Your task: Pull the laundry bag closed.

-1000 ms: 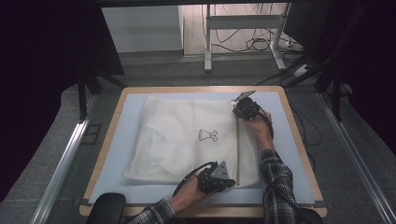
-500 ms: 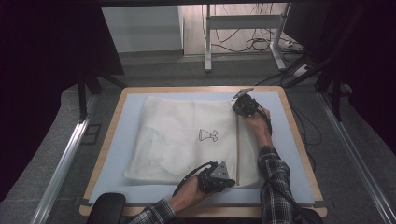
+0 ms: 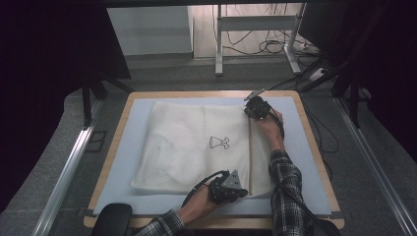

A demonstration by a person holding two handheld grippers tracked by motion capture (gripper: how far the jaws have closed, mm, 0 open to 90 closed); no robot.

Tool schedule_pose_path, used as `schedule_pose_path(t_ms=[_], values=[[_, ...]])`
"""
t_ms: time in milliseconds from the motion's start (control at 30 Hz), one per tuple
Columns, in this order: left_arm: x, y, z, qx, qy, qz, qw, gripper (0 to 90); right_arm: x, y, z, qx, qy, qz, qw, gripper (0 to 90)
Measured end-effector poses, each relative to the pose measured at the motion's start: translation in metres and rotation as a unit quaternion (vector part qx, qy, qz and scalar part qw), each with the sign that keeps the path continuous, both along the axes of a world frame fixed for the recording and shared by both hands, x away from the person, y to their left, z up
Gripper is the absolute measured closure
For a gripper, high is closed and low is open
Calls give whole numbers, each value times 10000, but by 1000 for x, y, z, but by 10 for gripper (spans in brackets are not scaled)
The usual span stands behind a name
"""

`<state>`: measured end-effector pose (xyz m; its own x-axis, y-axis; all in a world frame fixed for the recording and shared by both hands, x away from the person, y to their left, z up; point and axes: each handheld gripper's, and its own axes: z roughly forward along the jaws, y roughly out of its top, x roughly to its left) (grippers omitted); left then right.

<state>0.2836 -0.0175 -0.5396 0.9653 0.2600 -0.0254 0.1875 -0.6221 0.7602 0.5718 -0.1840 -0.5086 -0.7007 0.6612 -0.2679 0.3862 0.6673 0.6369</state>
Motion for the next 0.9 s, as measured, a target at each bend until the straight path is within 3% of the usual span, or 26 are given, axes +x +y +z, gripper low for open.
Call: schedule_pose_path(t_ms=[433, 800, 900], values=[[1, 0, 0, -14, 62, 5, 10000, 900, 11, 4, -2, 5, 118, -312, 9994, 856], [-2, -2, 3, 80, -147, 39, 9999, 896, 5, 8, 0, 48, 115, -471, 9988, 816], [-2, -2, 5, 98, -168, 53, 9998, 850, 3, 7, 1, 103, 96, -518, 9986, 791]])
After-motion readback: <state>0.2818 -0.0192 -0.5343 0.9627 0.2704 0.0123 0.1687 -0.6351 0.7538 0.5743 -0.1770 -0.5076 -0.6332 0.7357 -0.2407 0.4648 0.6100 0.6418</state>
